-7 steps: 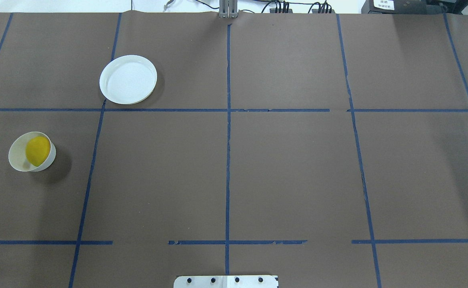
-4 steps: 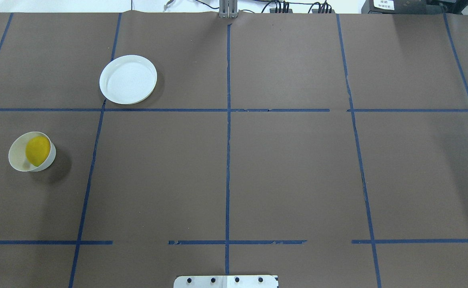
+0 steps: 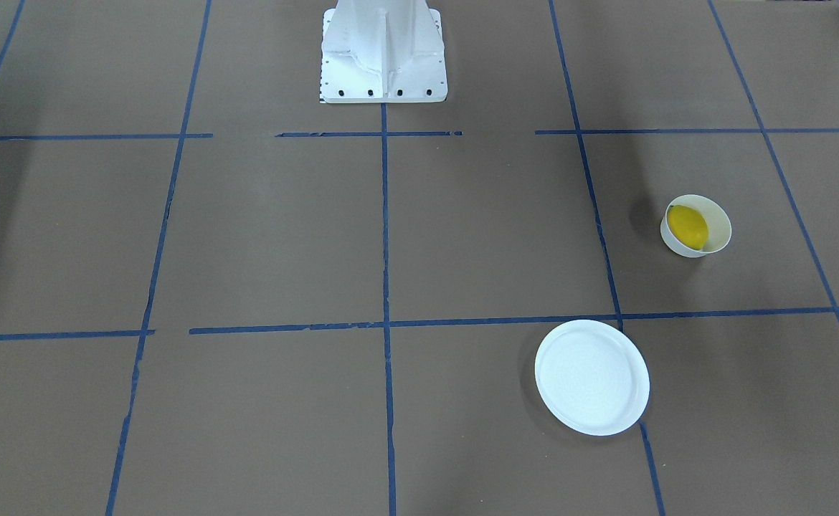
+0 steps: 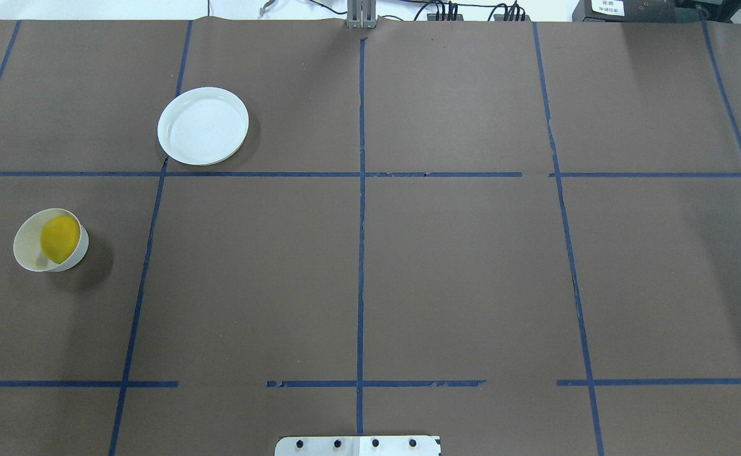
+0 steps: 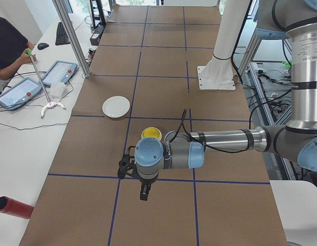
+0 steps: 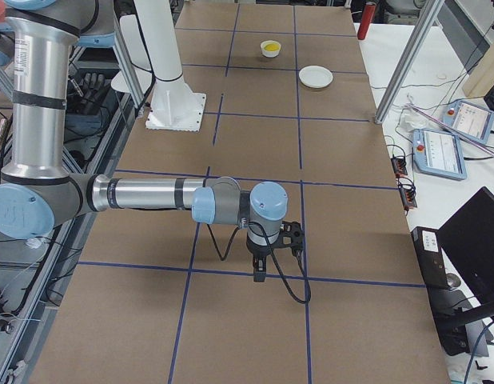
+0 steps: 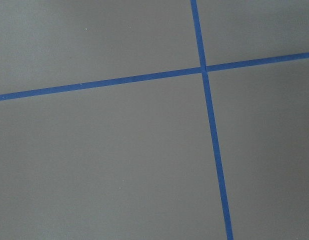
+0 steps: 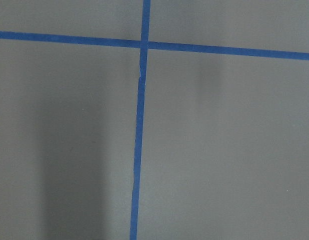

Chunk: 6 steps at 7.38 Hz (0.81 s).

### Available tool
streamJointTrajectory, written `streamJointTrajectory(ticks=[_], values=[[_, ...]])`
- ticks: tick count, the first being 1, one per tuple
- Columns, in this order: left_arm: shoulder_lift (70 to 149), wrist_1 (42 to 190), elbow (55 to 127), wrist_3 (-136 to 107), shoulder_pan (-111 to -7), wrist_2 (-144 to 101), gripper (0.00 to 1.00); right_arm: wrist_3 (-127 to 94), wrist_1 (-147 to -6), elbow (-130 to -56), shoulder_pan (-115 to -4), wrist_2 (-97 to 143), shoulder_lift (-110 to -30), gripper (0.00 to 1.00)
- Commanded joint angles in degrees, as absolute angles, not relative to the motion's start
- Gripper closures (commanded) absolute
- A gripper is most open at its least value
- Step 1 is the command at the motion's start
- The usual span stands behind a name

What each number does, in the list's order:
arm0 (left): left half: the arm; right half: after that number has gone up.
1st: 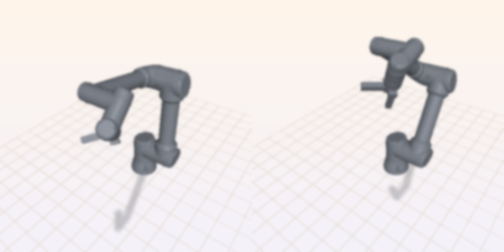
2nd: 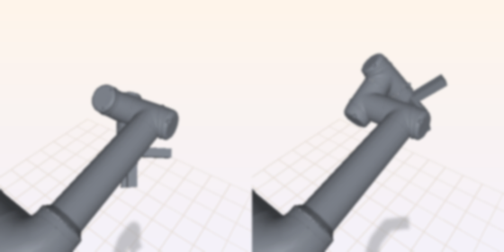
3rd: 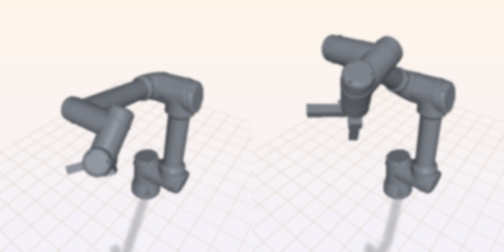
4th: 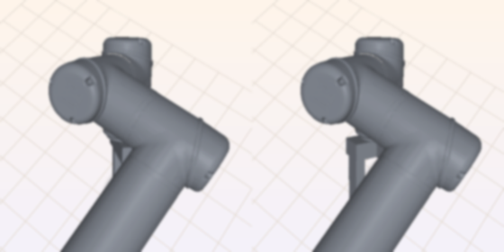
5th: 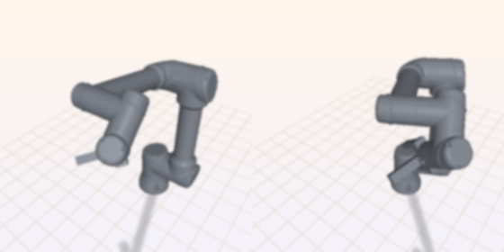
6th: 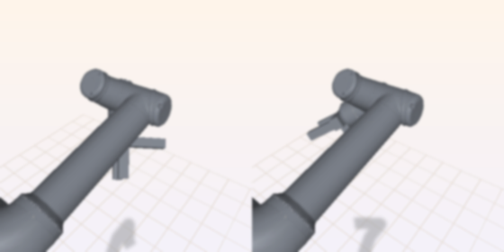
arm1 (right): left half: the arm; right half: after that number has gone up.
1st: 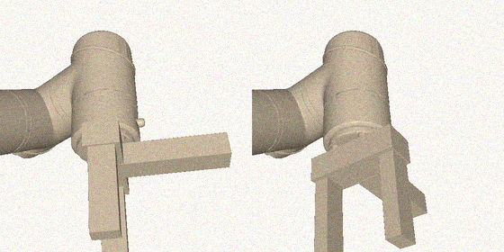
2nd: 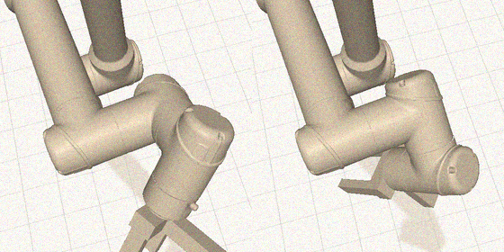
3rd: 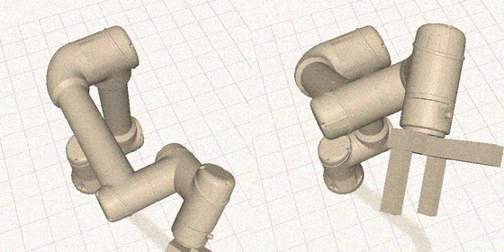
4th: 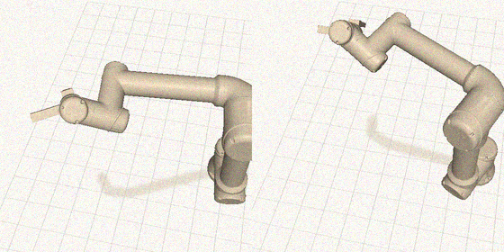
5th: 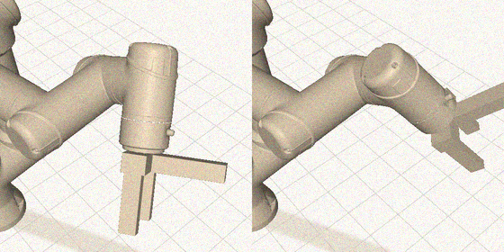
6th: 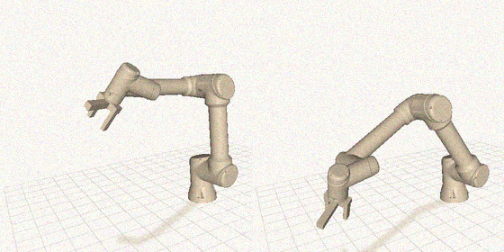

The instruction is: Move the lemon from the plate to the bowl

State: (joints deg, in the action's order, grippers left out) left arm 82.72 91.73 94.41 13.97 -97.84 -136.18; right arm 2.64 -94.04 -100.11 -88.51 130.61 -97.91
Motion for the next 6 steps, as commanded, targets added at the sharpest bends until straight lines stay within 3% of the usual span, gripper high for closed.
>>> streamJointTrajectory(ticks=[1, 6], values=[[82.8, 91.4, 94.3, 13.7, -97.8, -136.1, 0.0, 2.6, -94.0, -100.1, -88.5, 130.6, -97.9, 0.0], [84.2, 85.5, 95.4, 13.6, -97.6, -136.2, 0.0, 2.6, -94.0, -100.1, -88.5, 130.6, -97.9, 0.0]])
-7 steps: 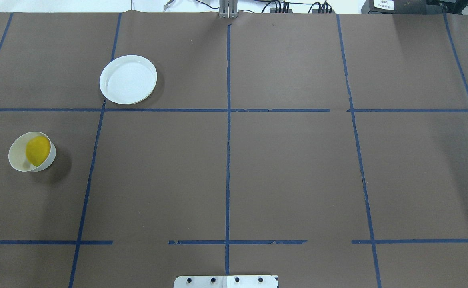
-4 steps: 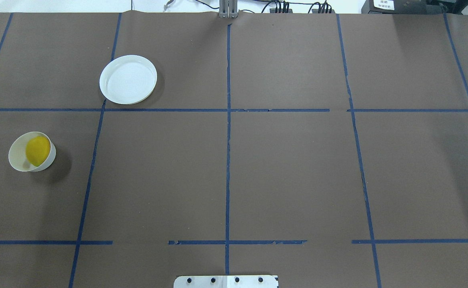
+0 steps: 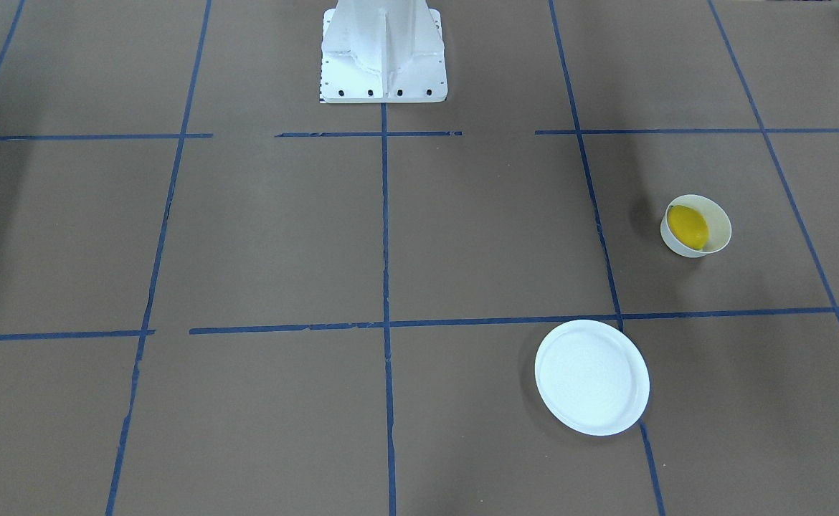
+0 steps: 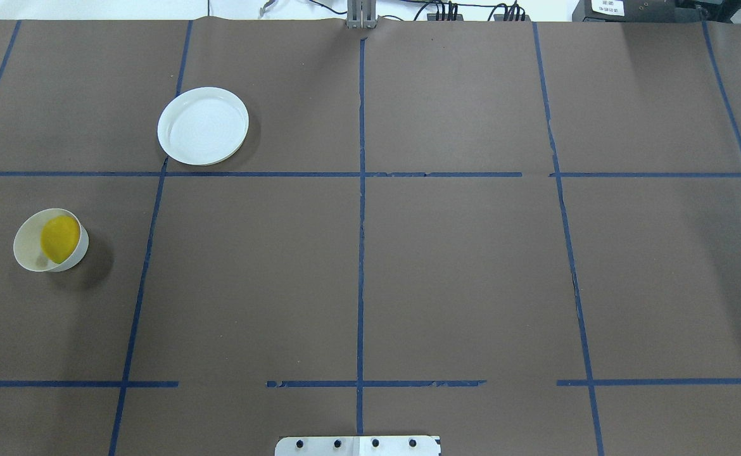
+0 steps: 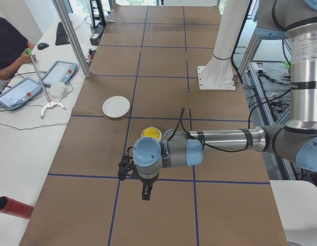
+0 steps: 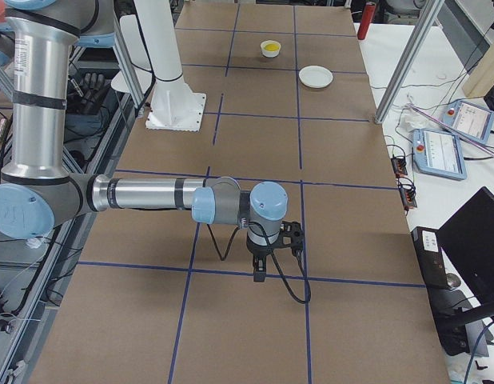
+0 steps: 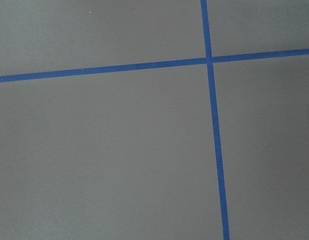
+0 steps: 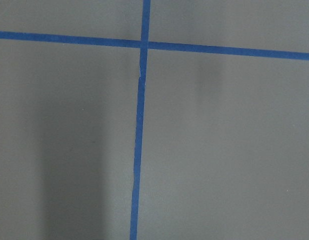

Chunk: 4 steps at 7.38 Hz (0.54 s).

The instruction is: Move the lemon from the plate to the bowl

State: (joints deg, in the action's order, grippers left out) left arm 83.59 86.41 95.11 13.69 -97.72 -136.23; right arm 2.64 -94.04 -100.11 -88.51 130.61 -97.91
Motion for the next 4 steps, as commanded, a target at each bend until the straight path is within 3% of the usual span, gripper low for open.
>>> streamJointTrajectory(ticks=[1, 4], values=[[84.5, 85.4, 95.9, 13.5, -97.6, -136.2, 0.0, 2.6, -94.0, -100.1, -88.5, 130.6, -97.9, 0.0], [84.6, 86.3, 98.5, 6.9, -94.8, -136.6, 0.0, 2.6, -94.0, -100.1, -88.5, 130.6, -97.9, 0.0]])
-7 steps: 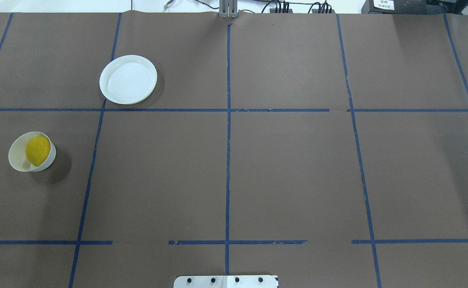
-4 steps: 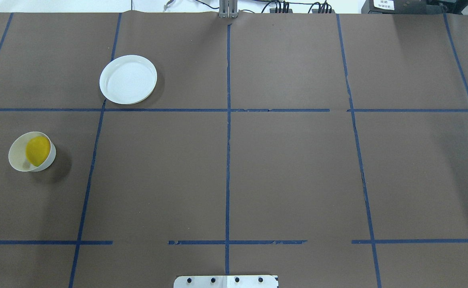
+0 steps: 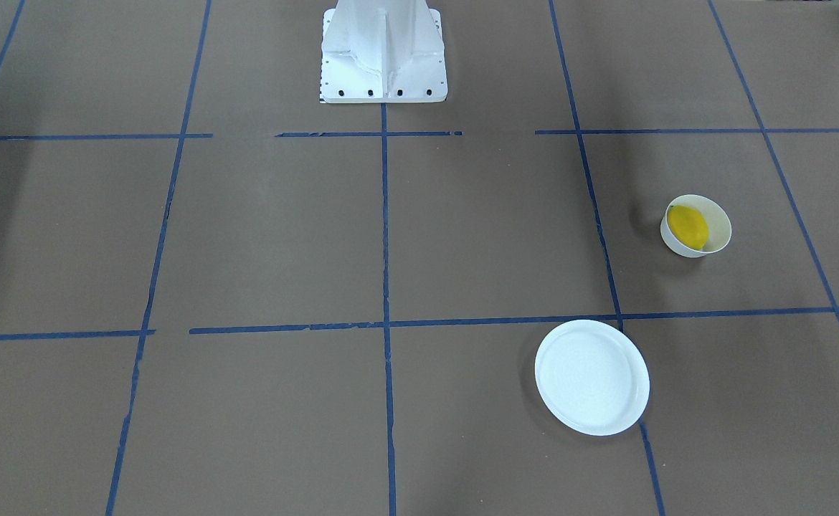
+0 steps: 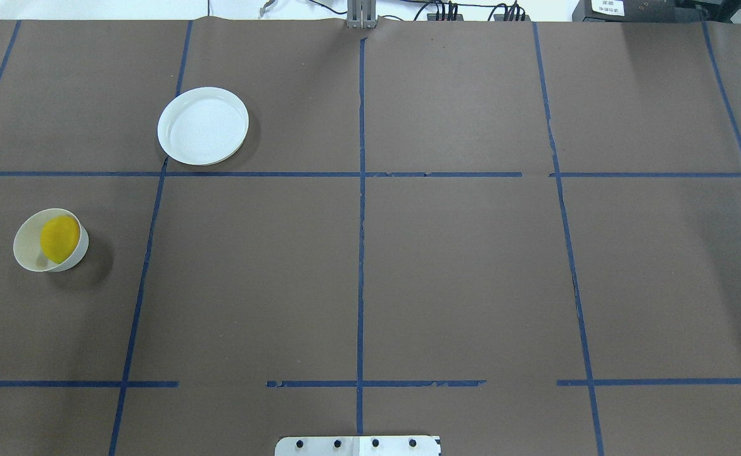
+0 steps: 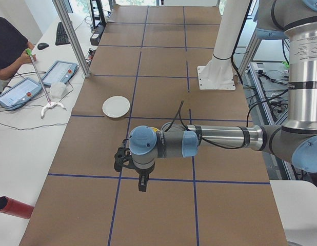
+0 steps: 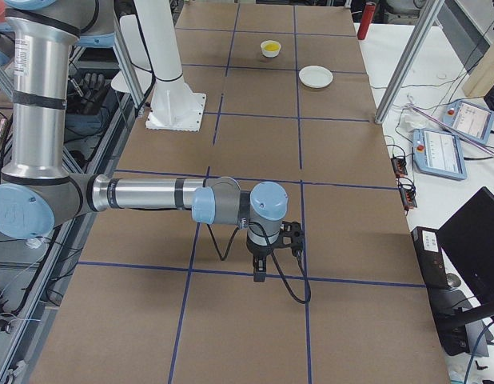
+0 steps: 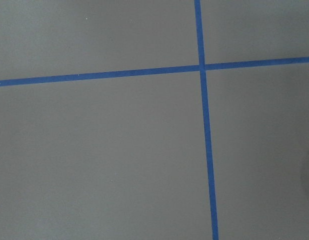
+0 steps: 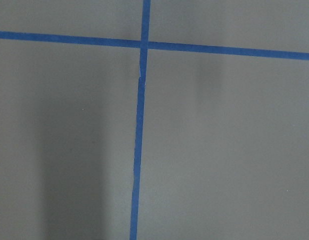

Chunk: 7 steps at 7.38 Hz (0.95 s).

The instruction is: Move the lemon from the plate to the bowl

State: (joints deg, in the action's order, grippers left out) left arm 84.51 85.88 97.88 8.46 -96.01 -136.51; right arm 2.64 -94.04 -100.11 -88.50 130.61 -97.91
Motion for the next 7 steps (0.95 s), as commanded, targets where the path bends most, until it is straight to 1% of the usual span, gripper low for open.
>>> streamJointTrajectory(ticks=[1, 7], values=[[84.6, 86.3, 98.6, 7.0, -94.8, -136.7, 0.0, 2.6, -94.0, -100.1, -88.5, 130.6, -97.9, 0.0], [85.1, 86.1, 99.3, 6.9, -94.7, -136.5, 0.0, 2.6, -94.0, -100.1, -88.5, 130.6, -97.9, 0.0]])
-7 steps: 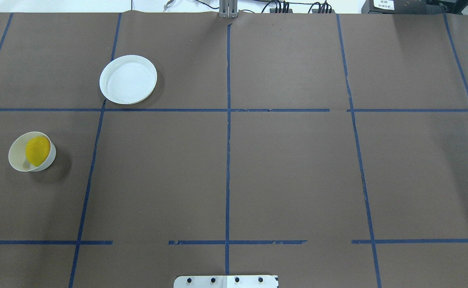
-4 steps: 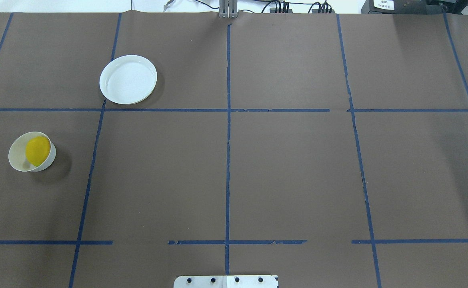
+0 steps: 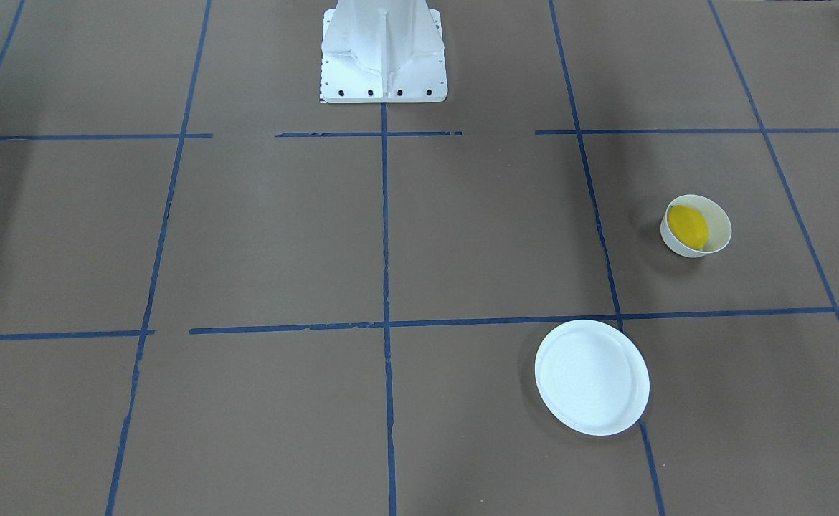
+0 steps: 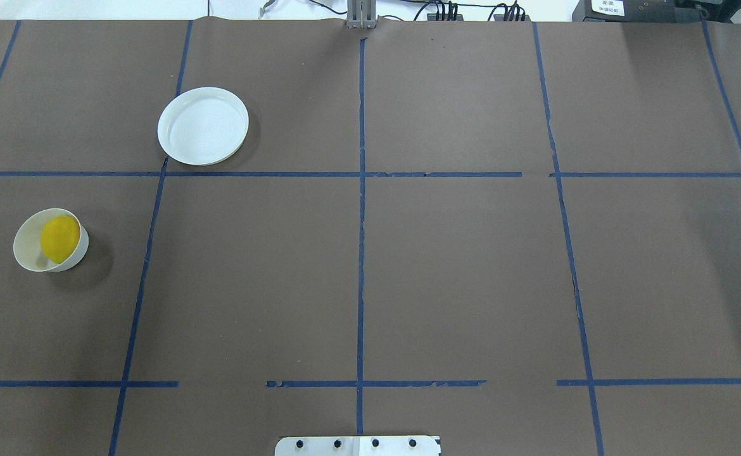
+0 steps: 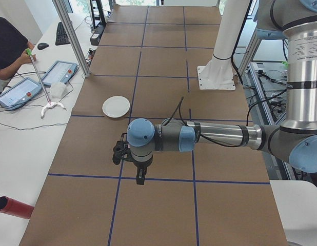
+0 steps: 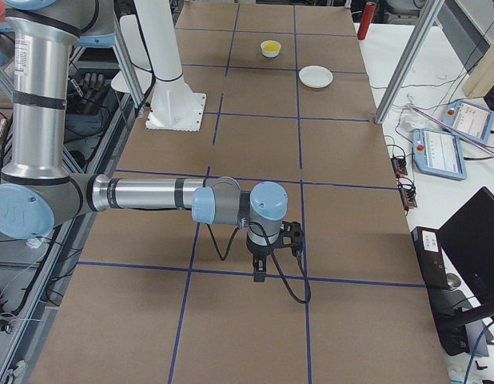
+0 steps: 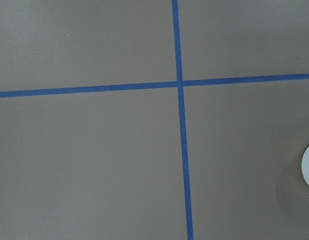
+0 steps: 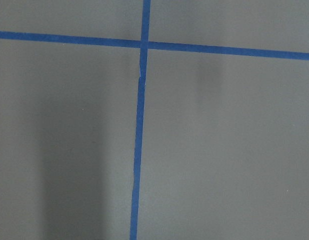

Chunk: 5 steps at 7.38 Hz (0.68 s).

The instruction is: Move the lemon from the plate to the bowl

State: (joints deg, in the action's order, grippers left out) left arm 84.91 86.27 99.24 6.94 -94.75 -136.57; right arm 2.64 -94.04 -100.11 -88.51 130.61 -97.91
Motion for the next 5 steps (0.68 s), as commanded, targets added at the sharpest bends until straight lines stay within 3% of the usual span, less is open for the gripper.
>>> streamJointTrajectory(ticks=[1, 5], values=[[85.2, 86.1, 99.3, 6.9, -94.7, -136.4, 0.0, 2.6, -94.0, -100.1, -88.5, 130.6, -97.9, 0.0], [85.5, 86.0, 99.3, 6.9, -94.7, -136.5, 0.0, 2.6, -94.0, -100.1, -88.5, 130.6, -97.9, 0.0]])
